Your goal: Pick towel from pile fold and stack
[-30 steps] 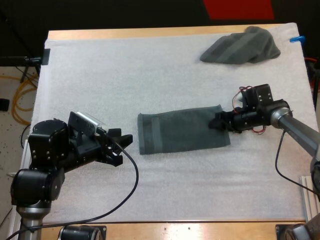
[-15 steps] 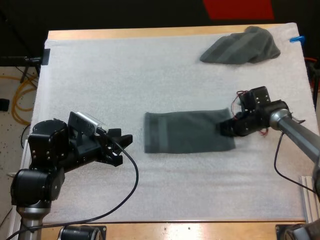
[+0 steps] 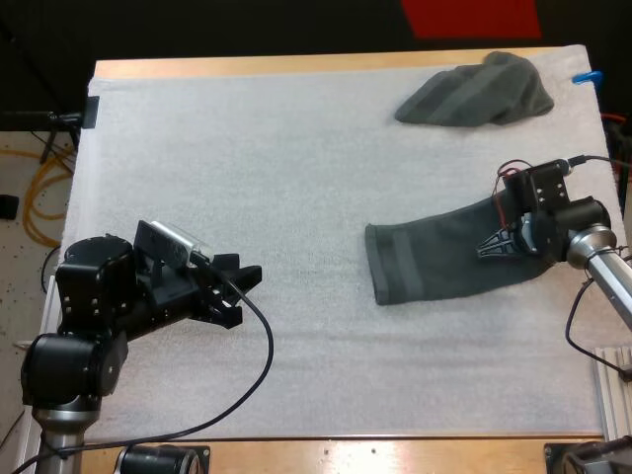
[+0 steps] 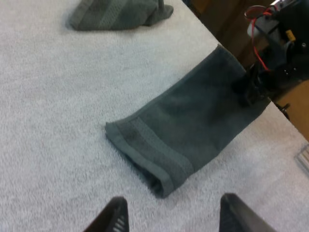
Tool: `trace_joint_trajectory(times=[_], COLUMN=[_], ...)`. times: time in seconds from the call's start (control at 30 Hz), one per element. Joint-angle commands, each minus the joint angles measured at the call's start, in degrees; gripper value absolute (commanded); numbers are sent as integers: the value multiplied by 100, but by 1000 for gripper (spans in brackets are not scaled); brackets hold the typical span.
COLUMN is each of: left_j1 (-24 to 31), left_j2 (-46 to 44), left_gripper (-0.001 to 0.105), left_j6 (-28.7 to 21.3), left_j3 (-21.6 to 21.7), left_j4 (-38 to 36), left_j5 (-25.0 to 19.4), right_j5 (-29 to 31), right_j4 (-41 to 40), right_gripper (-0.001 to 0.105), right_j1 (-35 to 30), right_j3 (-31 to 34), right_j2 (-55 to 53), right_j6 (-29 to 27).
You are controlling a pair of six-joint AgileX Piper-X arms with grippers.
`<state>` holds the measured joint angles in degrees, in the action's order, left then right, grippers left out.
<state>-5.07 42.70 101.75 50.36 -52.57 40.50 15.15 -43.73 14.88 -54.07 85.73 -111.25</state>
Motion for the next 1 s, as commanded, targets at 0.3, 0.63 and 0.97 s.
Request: trace_joint_trajectory(times=[0.3, 0.63, 0.97], left_j1=[12, 12, 12], left_j2=[-9, -9, -9], left_gripper=[42, 42, 42], left_j6=[229, 305, 305], left_j3=[34, 34, 34], left_j4=[11, 11, 11], left_j5=[40, 330, 347], right_j5=[-2760, -3199, -3309], right_j4=[347, 1181, 1639], right_gripper=[0, 0, 0], right_j1=[748, 1426, 1446], right_j3=[1, 1, 1], right_j2=[3, 699, 943], right_j6=[1923, 2738, 3150])
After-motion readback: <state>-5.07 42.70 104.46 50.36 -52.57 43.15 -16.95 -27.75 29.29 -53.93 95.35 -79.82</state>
